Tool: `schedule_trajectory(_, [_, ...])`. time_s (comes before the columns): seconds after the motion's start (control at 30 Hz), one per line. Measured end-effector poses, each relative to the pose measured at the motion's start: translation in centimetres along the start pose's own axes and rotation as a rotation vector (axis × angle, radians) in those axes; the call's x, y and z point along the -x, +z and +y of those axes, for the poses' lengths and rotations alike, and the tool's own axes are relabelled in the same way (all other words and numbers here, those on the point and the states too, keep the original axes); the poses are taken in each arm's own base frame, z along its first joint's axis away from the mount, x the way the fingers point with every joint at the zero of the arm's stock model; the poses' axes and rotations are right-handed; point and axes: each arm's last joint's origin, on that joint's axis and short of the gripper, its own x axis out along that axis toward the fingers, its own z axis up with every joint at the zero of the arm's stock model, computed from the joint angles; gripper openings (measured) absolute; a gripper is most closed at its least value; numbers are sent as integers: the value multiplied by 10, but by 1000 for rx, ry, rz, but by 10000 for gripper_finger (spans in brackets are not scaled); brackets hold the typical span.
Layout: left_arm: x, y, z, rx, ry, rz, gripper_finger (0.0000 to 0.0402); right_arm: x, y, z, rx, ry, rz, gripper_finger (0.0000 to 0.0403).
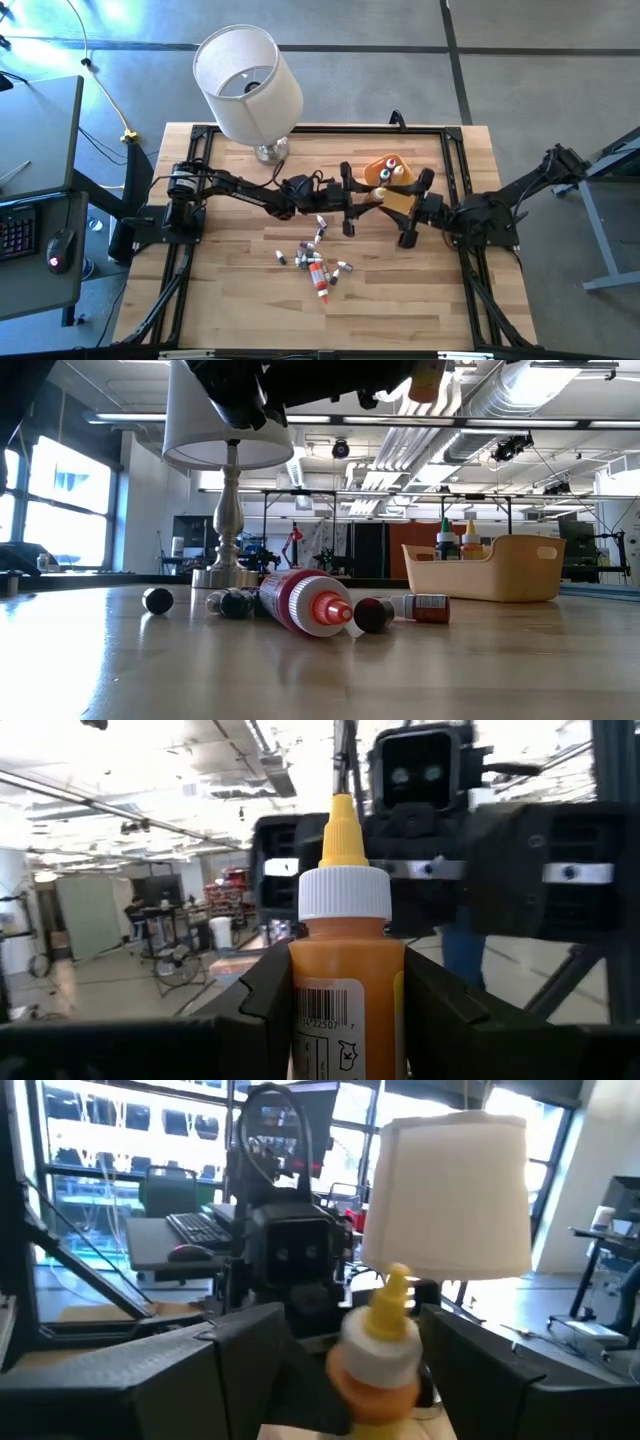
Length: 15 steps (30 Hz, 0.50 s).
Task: Pick & Place food coloring
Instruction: Put the large yellow food coloring bottle into the yellow bin
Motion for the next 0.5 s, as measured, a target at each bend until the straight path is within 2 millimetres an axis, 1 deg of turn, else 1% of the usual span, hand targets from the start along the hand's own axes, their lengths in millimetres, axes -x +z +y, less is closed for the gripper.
schedule_trajectory(0.17, [0, 1, 0, 13, -1, -16, 129, -5, -1, -5, 1, -21, 3, 227])
schedule_trajectory(0.37, [0, 5, 1, 12, 3, -46, 129, -12, -1, -12, -34, 50, -30, 225])
schedule_trajectory(0.5, [0, 7, 1, 12, 6, -64, 129, -17, -3, -18, -43, 41, -28, 207])
